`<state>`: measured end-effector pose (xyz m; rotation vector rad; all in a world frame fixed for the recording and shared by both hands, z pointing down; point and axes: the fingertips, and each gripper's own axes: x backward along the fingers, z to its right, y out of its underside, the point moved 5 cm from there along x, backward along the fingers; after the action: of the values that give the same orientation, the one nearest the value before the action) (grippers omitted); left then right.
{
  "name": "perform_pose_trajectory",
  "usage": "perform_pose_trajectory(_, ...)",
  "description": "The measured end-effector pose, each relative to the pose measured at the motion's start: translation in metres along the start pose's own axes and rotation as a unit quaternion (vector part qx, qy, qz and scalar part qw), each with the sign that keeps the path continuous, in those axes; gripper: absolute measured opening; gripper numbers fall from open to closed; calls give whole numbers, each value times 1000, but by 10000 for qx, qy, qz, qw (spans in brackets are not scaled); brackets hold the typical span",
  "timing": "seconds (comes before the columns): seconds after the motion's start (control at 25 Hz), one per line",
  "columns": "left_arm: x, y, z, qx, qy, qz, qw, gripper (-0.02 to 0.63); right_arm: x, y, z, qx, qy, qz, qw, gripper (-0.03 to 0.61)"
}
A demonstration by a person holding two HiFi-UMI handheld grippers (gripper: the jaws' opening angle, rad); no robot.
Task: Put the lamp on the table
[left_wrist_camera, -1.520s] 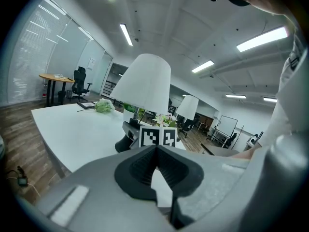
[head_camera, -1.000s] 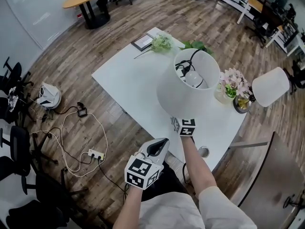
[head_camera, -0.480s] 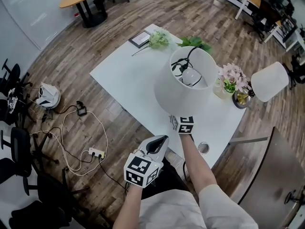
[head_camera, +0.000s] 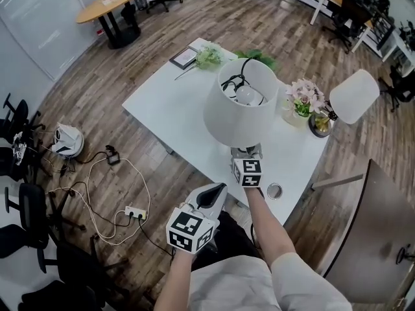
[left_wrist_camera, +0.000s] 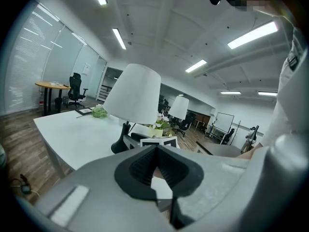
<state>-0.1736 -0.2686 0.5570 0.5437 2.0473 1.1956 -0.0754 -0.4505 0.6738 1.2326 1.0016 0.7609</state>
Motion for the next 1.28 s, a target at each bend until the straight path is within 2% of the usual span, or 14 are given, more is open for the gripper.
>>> perform_pose_trajectory(0.24,21,-14,20,-172,-106,55,9998,0,55,0,4,-50,148,-255,9996,170)
perform_pose_trajectory(0.6,54,-40,65,-325,-266,435,9982,0,156,-40,-13,-123,181,-48,9997,164)
perform_pose_trajectory(0.92,71,-38,94,-431,-246,507,9975,0,229,-85,-30,170,419,295,9985,153)
perform_pose_trajectory(1.12,92,-36,106,-489,-304,556,9968,0,270,-92,-39,-88,614,320,9976,138)
perform_pose_trajectory(1.28,110,-30,112,-454,-348,638,9963,0,291,-95,-42,-135,569,308,9978,120)
